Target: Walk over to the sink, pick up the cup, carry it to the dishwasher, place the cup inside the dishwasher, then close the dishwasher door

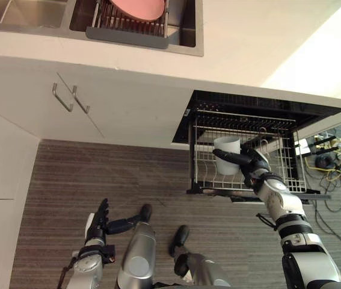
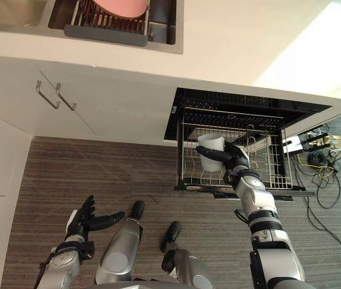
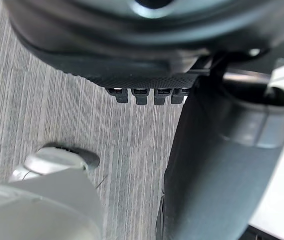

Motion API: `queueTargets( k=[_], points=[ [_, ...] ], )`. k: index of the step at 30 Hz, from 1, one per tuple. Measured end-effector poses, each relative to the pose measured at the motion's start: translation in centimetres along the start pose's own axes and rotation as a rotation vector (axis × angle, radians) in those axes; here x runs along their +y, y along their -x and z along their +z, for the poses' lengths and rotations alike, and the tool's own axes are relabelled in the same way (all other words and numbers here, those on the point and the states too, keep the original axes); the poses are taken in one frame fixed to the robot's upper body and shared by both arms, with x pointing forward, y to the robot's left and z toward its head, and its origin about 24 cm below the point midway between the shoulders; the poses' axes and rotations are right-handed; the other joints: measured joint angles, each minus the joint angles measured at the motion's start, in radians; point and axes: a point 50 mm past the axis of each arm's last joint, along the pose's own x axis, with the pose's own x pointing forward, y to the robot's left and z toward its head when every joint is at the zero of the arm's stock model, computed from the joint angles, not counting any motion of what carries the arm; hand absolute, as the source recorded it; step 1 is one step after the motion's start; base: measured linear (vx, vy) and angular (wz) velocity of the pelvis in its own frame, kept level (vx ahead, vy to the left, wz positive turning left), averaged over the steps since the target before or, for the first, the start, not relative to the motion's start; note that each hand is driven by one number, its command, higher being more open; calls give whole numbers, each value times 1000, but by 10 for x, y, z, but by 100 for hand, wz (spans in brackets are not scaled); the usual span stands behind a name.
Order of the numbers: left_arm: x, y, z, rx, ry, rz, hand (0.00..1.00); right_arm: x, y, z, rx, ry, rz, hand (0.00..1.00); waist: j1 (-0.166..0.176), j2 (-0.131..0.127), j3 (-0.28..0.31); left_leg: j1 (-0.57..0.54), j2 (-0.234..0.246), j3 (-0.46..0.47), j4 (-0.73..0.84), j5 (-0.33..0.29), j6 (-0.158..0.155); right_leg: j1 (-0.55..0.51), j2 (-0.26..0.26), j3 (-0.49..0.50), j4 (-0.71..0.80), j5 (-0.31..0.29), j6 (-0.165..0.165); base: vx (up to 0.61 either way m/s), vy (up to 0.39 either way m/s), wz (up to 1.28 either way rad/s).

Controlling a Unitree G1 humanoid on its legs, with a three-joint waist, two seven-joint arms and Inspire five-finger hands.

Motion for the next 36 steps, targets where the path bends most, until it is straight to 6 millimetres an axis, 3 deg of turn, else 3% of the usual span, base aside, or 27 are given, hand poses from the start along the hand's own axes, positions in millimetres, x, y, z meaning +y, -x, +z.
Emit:
queueTargets(
  k=[5,13,14,20,36],
  points=[
    [-11,-6,12,-32,-8,-60,100,5,-5,3,7,-12,5,0,15,5,32,-65,12,-21,58,-9,-13,-51,7,-38,49,-37,3,-28,-9,11],
    [-15,-9,27,-63,17,-83,100,27,-15,32,-42,-20,60,0,31,7,52,-119,9,-28,85,-17,-13,-114,-19,-95,126,-69,1,32,30,6],
    [-17,-9,30,-76,29,-90,100,30,-16,38,-53,-20,66,100,31,8,56,-119,8,-29,87,-17,-14,-119,-21,-97,139,-78,0,2,10,6],
    [-20,-8,32,-78,44,-111,100,35,-19,51,-76,-21,58,100,30,9,64,-126,10,-26,90,-20,-17,-148,-34,-101,204,-114,-9,-9,0,1],
    [-26,-3,20,-38,46,-135,100,34,-19,67,-103,-45,75,100,17,9,64,-97,41,22,123,-37,-23,-132,-31,-97,241,-133,-14,-12,-8,-6]
  ],
)
